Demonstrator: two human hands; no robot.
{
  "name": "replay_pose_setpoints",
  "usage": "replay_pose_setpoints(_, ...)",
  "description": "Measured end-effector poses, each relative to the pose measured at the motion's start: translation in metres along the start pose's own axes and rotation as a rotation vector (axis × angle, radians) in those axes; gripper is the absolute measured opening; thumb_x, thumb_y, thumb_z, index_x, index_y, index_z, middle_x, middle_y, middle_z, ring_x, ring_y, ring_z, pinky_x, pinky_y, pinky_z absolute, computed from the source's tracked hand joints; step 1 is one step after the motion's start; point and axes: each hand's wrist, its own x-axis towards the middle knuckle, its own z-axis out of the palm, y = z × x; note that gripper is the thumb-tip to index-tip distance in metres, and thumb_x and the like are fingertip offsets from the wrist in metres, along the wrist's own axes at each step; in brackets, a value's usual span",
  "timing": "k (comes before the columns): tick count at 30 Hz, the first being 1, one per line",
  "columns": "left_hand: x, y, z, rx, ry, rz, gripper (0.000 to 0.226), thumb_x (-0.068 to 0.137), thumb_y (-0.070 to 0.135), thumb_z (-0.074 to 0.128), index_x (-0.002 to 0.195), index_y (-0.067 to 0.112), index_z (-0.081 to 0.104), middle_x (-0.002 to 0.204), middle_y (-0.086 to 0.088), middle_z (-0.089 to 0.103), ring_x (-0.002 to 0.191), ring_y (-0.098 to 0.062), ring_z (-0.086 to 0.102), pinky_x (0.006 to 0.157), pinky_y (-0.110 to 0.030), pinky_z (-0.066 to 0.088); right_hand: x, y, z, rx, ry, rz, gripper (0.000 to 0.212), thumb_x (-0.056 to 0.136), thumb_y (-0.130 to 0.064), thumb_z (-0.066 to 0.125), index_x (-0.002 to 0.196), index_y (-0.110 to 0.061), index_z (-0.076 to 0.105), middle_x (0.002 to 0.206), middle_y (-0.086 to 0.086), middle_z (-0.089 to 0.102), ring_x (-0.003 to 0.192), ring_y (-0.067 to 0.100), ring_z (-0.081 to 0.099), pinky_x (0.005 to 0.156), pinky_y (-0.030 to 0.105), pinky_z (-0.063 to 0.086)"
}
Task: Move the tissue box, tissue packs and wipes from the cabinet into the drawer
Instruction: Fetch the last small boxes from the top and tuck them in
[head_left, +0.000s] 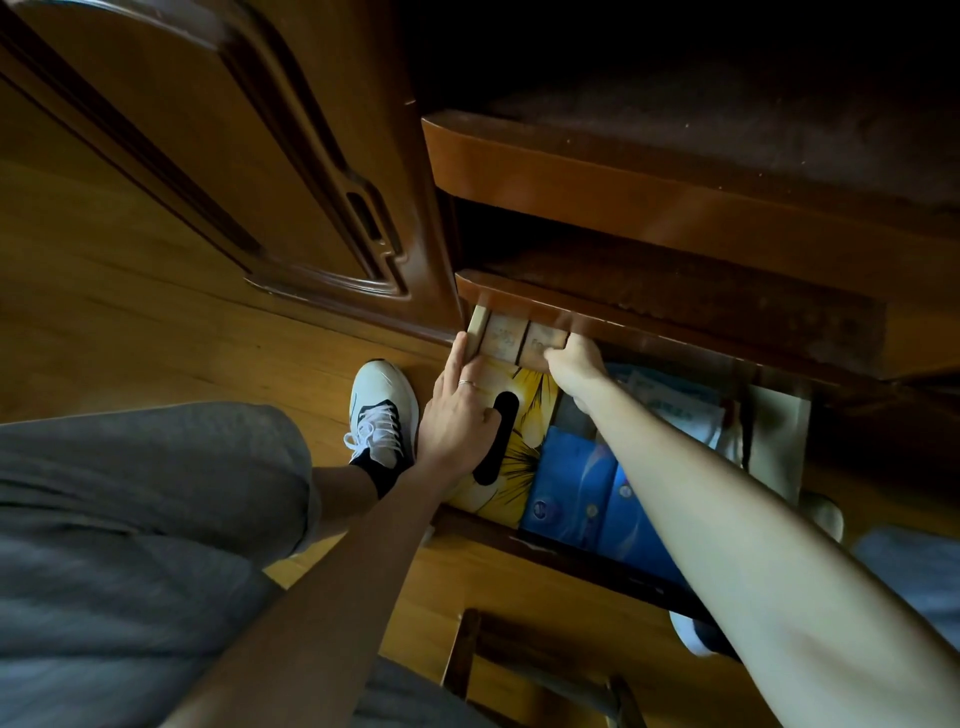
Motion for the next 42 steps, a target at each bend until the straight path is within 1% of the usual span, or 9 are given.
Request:
replay_pose_setpoints(9,0.001,-0.006,0.002,-0.03,-0.015,0.02,0.074,0.084,0.009,0.054,0.153,0.02,0.029,0.168,0.016,-0.004,0.149,-0.027,0.029,0.093,-0.048,0.054,0.001,-0.007,0.009,-0.03,-0.104,0.075,0.051,0.102,-0.027,0.05,0.147,-0.006,0.04,0.147,0.018,0.047,0.13,0.032,0.049,0.09,0.035,0.043)
replay_pose_setpoints(11,0.001,-0.006,0.001,-0.04,-0.021,0.016,0.073,0.084,0.011,0.054,0.152,0.021,0.029,0.167,0.019,-0.005,0.149,-0.025,0.028,0.095,-0.047,0.053,0.001,-0.01,0.014,-0.13,-0.112,0.136,0.063,0.102,-0.035,0.042,0.155,-0.006,0.026,0.161,0.022,0.026,0.148,0.038,0.023,0.116,0.05,0.024)
replay_pose_setpoints(14,0.001,-0.006,0.001,-0.041,-0.019,0.005,0.073,0.083,0.013,0.054,0.151,0.023,0.03,0.166,0.023,-0.005,0.148,-0.024,0.028,0.094,-0.047,0.052,-0.005,-0.01,0.02,-0.34,-0.065,0.131,0.075,0.1,-0.046,0.034,0.159,-0.005,0.011,0.166,0.021,0.011,0.153,0.04,-0.001,0.12,0.054,-0.005)
replay_pose_setpoints(17,0.001,-0.006,0.002,-0.032,-0.016,0.006,0.072,0.082,0.014,0.054,0.15,0.024,0.03,0.165,0.024,-0.005,0.148,-0.024,0.029,0.09,-0.048,0.054,-0.005,-0.005,0.026,-0.296,-0.07,0.109,0.08,0.097,-0.052,0.033,0.158,-0.004,0.016,0.164,0.02,0.018,0.152,0.04,0.006,0.121,0.054,0.0)
replay_pose_setpoints(21,0.001,-0.007,0.004,-0.012,-0.009,0.005,0.072,0.083,0.016,0.054,0.15,0.026,0.029,0.165,0.025,-0.006,0.15,-0.023,0.025,0.088,-0.047,0.055,0.001,0.0,0.012,0.132,-0.089,0.186,0.042,0.096,-0.044,0.049,0.118,-0.008,0.054,0.139,0.018,0.054,0.115,0.032,0.054,0.096,0.043,0.045)
replay_pose_setpoints(28,0.002,-0.008,0.002,-0.032,-0.019,-0.002,0.078,0.084,0.01,0.055,0.153,0.027,0.025,0.166,0.023,-0.006,0.148,-0.026,0.028,0.087,-0.046,0.054,-0.017,0.015,0.022,-0.096,0.037,0.114,0.04,0.096,-0.037,0.045,0.123,-0.01,0.057,0.134,0.015,0.056,0.123,0.032,0.048,0.101,0.044,0.037)
replay_pose_setpoints(35,-0.001,-0.005,-0.004,-0.098,-0.053,-0.012,0.077,0.085,0.01,0.055,0.155,0.026,0.026,0.168,0.018,-0.006,0.151,-0.022,0.023,0.103,-0.046,0.046,-0.023,0.009,0.01,-0.07,-0.067,0.068,0.04,0.098,-0.045,0.044,0.117,-0.013,0.058,0.125,0.012,0.063,0.097,0.028,0.057,0.087,0.038,0.046)
replay_pose_setpoints(39,-0.005,-0.004,-0.008,-0.135,-0.082,-0.061,0.079,0.087,0.008,0.055,0.157,0.026,0.024,0.169,0.008,-0.002,0.151,-0.026,0.023,0.108,-0.05,0.043,-0.027,0.017,-0.003,0.017,-0.131,0.096,0.065,0.097,-0.055,0.043,0.141,-0.008,0.048,0.139,0.015,0.054,0.121,0.034,0.053,0.09,0.039,0.04)
replay_pose_setpoints(42,-0.009,-0.005,-0.01,-0.144,-0.1,-0.069,0.081,0.087,0.005,0.057,0.158,0.026,0.023,0.169,0.0,0.001,0.151,-0.031,0.021,0.112,-0.052,0.04,-0.037,0.027,-0.009,0.003,-0.144,0.003,0.047,0.097,-0.051,0.046,0.114,-0.012,0.063,0.116,0.011,0.063,0.104,0.03,0.059,0.082,0.037,0.045)
